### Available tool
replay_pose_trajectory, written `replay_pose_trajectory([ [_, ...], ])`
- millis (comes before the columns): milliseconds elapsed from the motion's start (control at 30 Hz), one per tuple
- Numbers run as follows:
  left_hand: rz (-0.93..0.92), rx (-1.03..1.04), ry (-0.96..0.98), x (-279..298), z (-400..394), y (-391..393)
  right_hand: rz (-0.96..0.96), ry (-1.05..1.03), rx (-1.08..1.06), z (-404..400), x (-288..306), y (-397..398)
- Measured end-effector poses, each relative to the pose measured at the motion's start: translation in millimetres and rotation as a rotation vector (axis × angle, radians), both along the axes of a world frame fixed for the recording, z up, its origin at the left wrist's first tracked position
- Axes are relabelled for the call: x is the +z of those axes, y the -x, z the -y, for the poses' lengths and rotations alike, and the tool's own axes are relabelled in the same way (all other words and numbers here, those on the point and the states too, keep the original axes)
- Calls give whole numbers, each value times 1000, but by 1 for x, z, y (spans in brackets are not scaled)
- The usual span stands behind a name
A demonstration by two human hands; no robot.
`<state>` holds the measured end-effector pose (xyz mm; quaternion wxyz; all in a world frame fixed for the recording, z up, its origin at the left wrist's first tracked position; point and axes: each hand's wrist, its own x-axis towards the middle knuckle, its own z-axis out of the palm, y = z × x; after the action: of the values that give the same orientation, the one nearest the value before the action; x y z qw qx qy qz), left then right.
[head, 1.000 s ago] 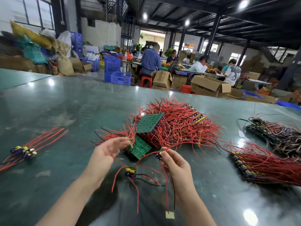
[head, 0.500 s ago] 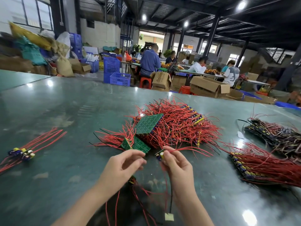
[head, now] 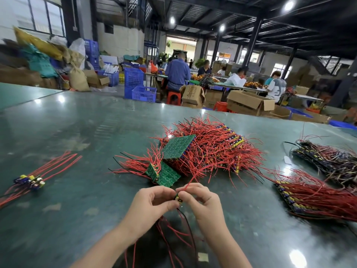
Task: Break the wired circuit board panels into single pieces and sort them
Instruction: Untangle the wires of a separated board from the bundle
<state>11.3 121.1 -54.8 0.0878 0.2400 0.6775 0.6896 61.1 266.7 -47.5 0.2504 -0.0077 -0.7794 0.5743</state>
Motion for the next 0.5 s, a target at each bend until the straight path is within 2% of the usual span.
replay_pose_trajectory([
  [200, -58, -5, 137, -3, 1, 2, 135, 141, 53, -3, 1, -1],
  [400, -167, -30, 182, -1, -1, -3, 158, 87, 75, -2, 5, -3],
  [500, -158, -19, 183, -3, 0, 1, 157, 84, 62, 0, 5, -4],
])
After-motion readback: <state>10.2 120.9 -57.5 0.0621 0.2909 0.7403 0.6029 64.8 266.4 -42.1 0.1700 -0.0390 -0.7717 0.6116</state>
